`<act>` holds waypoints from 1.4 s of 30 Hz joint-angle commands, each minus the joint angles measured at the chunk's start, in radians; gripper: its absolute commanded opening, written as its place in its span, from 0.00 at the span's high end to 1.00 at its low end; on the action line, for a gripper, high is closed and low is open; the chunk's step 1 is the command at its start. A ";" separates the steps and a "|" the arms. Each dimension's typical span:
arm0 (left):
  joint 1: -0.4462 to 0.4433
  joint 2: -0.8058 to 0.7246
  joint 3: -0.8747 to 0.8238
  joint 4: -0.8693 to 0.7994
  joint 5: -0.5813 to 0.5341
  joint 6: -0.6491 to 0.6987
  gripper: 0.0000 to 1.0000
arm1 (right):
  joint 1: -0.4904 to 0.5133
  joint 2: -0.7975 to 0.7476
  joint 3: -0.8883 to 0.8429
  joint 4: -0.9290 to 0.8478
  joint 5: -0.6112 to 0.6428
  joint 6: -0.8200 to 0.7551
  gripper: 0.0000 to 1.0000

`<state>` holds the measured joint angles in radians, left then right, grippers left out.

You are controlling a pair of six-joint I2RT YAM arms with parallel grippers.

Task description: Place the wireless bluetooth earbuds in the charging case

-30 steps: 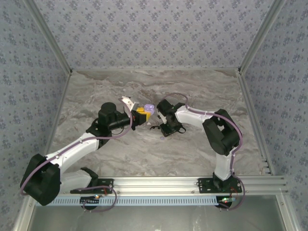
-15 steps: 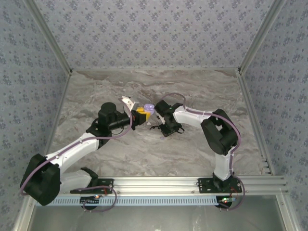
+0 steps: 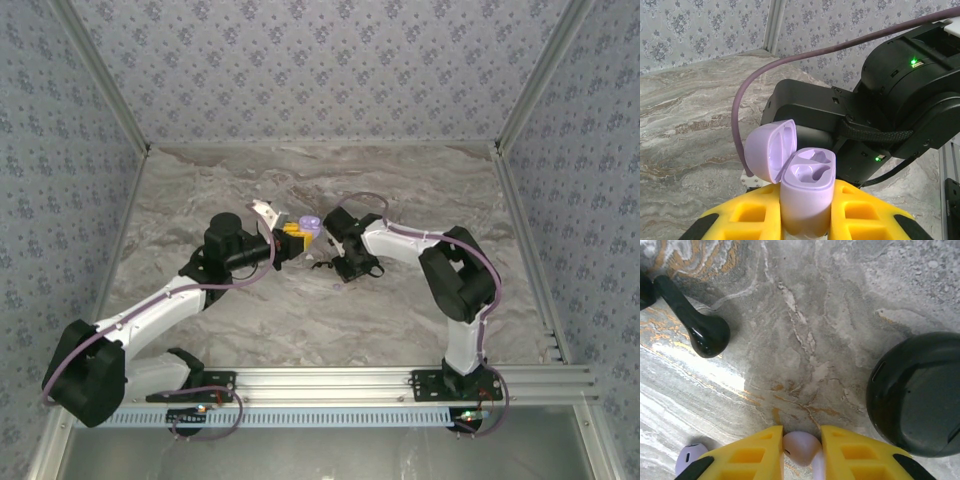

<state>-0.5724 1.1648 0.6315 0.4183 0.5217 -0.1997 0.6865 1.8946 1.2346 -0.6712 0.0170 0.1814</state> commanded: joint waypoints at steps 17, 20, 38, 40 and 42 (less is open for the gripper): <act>-0.073 0.159 -0.029 0.252 -0.193 -0.110 0.91 | -0.218 -0.269 -0.251 0.259 -0.340 0.102 0.77; -0.078 0.179 -0.031 0.271 -0.206 -0.124 0.91 | -0.260 -0.317 -0.278 0.283 -0.384 0.117 0.77; -0.128 0.292 -0.065 0.456 -0.269 -0.174 0.92 | -0.354 -0.539 -0.265 0.353 -0.554 0.188 0.78; -0.136 0.300 -0.069 0.481 -0.277 -0.179 0.92 | -0.355 -0.561 -0.250 0.356 -0.566 0.192 0.78; -0.141 0.307 -0.073 0.507 -0.285 -0.188 0.92 | -0.353 -0.578 -0.230 0.355 -0.572 0.197 0.78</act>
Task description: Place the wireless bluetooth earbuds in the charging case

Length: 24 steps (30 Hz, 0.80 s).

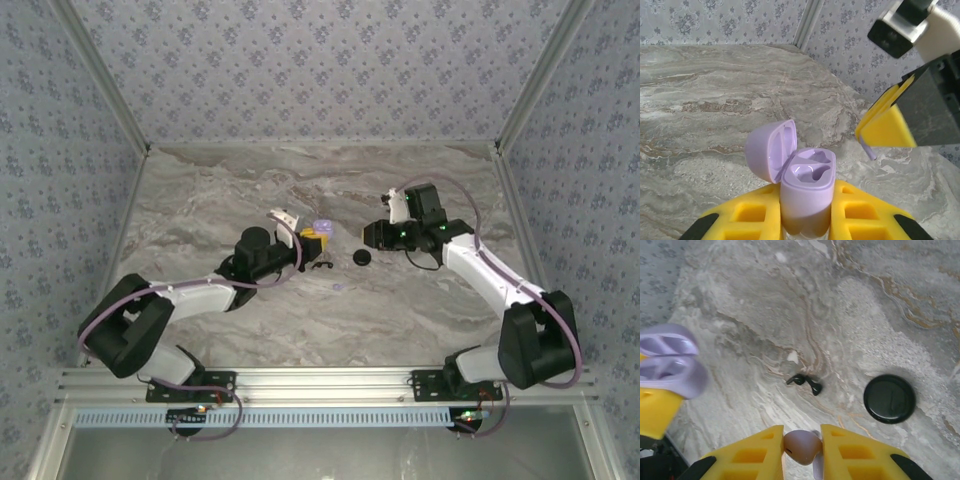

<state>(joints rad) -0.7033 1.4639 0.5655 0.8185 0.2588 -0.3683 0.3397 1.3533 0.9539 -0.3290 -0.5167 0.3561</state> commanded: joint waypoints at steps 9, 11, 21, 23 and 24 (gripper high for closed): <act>-0.039 0.020 0.015 0.135 -0.073 -0.054 0.92 | 0.010 -0.050 0.148 0.020 -0.059 0.032 0.76; -0.049 0.025 0.022 0.139 -0.083 -0.064 0.92 | 0.017 -0.046 0.170 0.019 -0.061 0.032 0.76; -0.080 0.070 0.050 0.199 -0.112 -0.135 0.92 | 0.056 -0.010 0.229 0.056 -0.056 0.048 0.76; -0.082 0.075 0.059 0.204 -0.112 -0.145 0.92 | 0.065 -0.003 0.259 0.064 -0.047 0.050 0.76; -0.085 0.077 0.065 0.203 -0.112 -0.148 0.92 | 0.068 0.002 0.266 0.067 -0.045 0.051 0.76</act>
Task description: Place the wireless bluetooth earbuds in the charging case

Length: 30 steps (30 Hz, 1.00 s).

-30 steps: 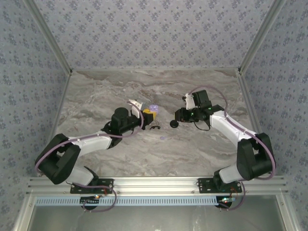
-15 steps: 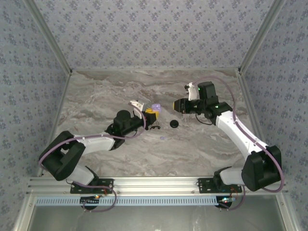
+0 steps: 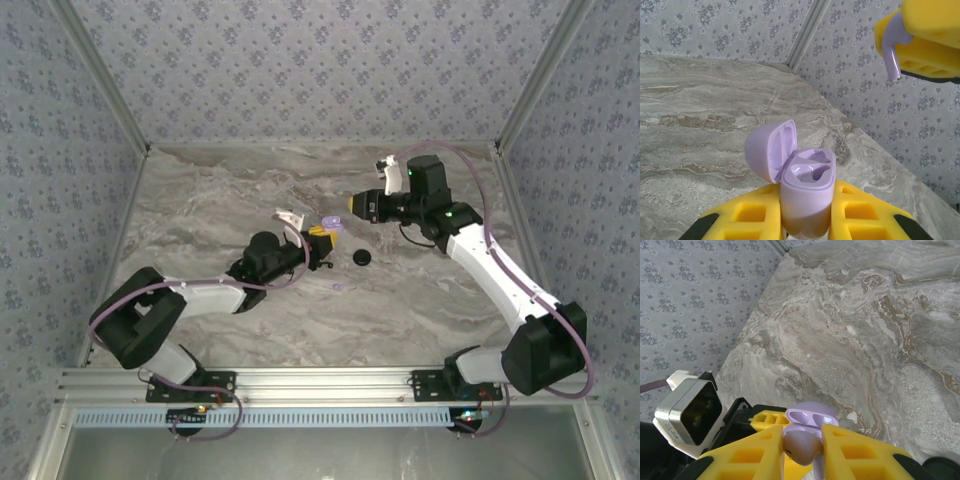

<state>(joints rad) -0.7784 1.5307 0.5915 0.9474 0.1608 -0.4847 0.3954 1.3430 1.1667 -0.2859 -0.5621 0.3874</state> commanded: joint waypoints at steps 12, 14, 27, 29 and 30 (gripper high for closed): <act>-0.019 0.020 0.082 0.053 -0.025 -0.067 0.92 | 0.042 0.056 0.059 0.071 0.002 0.033 0.76; -0.019 0.020 0.085 0.056 -0.024 -0.072 0.92 | 0.045 0.063 0.059 0.080 0.005 0.035 0.76; -0.021 0.018 0.103 0.054 -0.016 -0.093 0.93 | 0.058 0.087 0.066 0.090 0.013 0.040 0.76; -0.021 0.020 0.103 0.058 -0.016 -0.095 0.93 | 0.060 0.092 0.067 0.092 0.014 0.041 0.76; -0.021 0.019 0.105 0.060 -0.017 -0.097 0.93 | 0.060 0.094 0.067 0.092 0.013 0.041 0.76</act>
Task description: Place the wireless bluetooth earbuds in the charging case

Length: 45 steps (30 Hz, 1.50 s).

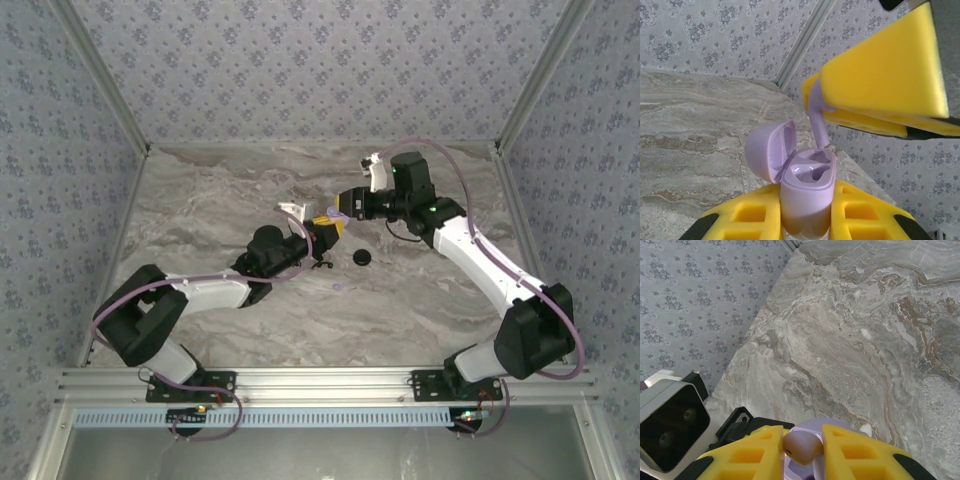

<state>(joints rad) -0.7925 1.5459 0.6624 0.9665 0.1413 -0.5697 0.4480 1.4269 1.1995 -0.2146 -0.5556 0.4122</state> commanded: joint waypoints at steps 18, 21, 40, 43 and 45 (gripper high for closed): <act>-0.007 0.014 0.044 0.059 -0.021 -0.041 0.93 | 0.014 0.017 0.005 0.026 0.005 0.016 0.76; -0.007 0.013 0.043 0.061 -0.033 -0.046 0.93 | 0.014 0.015 0.002 0.023 0.005 0.017 0.76; -0.007 0.021 0.058 0.054 -0.021 -0.051 0.94 | 0.016 0.001 -0.038 0.027 0.006 0.013 0.76; -0.007 0.021 0.055 0.058 -0.028 -0.054 0.94 | 0.017 0.000 -0.035 0.021 0.005 0.011 0.77; -0.007 0.016 0.056 0.053 -0.032 -0.047 0.94 | 0.017 -0.002 -0.036 0.010 0.007 0.007 0.76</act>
<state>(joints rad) -0.7933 1.5600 0.6765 0.9726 0.1062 -0.6151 0.4553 1.4342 1.1728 -0.1936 -0.5461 0.4152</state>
